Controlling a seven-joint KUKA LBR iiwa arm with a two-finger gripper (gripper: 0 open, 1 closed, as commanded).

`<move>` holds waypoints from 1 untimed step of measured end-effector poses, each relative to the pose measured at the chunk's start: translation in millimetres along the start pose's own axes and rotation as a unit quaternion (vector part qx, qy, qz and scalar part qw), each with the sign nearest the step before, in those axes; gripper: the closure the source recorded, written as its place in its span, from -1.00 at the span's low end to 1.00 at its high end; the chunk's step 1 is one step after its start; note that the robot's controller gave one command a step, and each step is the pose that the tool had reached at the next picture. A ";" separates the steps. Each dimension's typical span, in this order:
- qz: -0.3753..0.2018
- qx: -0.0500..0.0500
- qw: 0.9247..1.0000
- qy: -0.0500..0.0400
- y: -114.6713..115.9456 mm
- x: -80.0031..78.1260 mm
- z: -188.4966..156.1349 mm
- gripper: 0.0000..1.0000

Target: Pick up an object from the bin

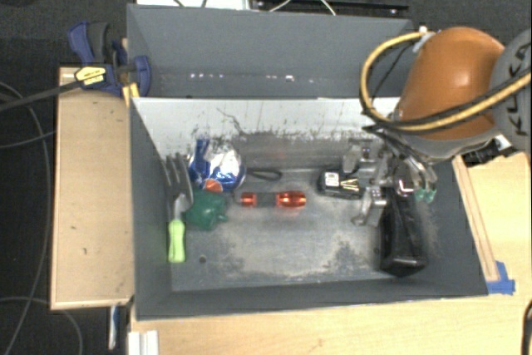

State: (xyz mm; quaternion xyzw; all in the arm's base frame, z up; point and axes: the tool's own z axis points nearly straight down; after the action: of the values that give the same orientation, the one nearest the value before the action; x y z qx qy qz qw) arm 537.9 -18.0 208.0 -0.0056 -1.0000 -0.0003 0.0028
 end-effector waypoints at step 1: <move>0.000 0.000 1.000 -0.004 0.0 -1.6 -4.5 -1.00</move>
Offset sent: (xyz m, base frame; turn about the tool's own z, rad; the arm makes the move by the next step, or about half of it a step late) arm 0.0514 0.0671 -0.1380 0.1013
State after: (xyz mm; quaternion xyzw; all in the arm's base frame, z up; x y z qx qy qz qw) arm 539.6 -18.0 212.5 -0.0052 -1.0000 -0.0001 -0.0015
